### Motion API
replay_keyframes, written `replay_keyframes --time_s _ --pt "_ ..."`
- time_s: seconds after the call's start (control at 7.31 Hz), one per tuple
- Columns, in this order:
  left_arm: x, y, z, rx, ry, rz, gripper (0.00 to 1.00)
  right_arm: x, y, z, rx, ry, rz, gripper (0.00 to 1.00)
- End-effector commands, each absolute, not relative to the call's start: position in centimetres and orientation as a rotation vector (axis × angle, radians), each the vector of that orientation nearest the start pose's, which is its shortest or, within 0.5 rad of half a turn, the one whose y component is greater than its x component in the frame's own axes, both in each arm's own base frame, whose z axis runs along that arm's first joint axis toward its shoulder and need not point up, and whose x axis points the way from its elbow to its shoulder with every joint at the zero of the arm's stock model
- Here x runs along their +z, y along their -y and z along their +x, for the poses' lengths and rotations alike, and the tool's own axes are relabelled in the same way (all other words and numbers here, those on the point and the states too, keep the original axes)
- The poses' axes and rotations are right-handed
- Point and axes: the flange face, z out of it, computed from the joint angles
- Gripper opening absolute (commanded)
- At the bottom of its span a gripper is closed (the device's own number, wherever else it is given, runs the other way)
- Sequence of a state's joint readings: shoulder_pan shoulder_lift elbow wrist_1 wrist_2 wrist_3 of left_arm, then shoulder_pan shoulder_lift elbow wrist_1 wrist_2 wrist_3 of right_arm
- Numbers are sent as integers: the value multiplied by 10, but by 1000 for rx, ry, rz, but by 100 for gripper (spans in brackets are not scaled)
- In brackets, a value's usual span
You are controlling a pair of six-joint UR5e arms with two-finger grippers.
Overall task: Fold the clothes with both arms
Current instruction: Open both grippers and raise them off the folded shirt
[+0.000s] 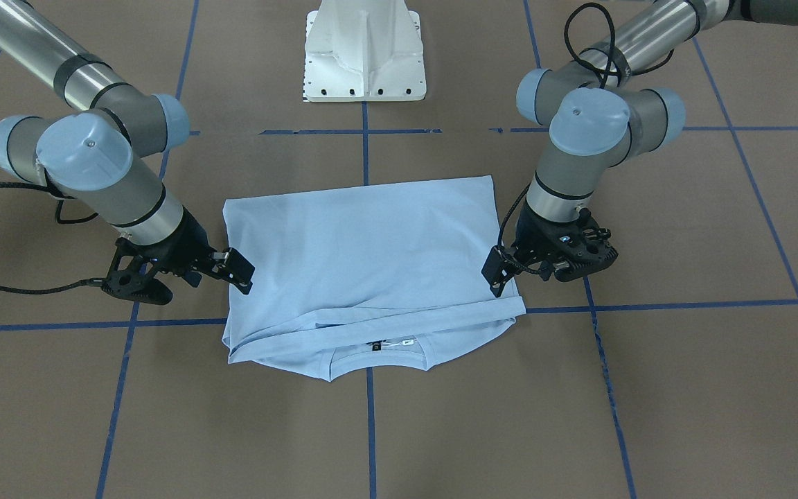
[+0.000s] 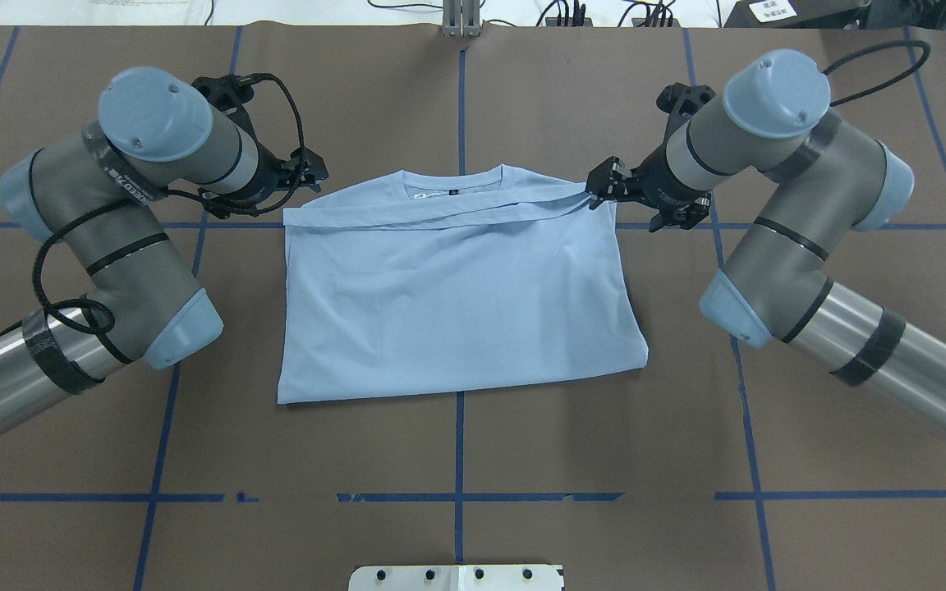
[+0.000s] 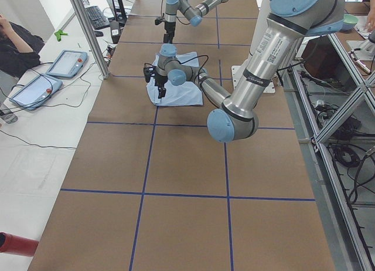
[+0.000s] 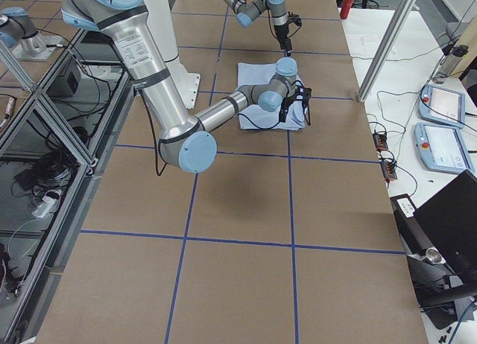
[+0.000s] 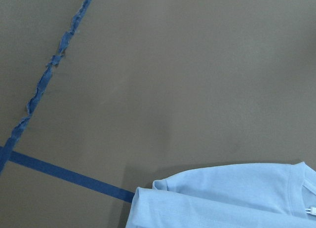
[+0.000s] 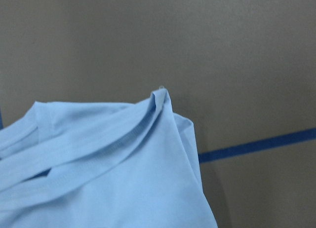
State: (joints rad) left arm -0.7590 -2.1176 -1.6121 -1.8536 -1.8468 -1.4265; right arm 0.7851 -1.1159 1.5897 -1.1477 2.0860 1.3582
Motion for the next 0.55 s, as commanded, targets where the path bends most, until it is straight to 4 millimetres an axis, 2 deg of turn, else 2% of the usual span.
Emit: replay_keyframes --time_s 0.0,0.14,0.41 --pt "263 532 407 -456 -897 144 99 363 454 -421 216 984 -37 100" --pt "260 530 406 -456 -901 144 99 374 426 -435 188 956 -34 100" --pt "263 530 409 -454 -897 140 99 383 406 -446 163 935 -43 100"
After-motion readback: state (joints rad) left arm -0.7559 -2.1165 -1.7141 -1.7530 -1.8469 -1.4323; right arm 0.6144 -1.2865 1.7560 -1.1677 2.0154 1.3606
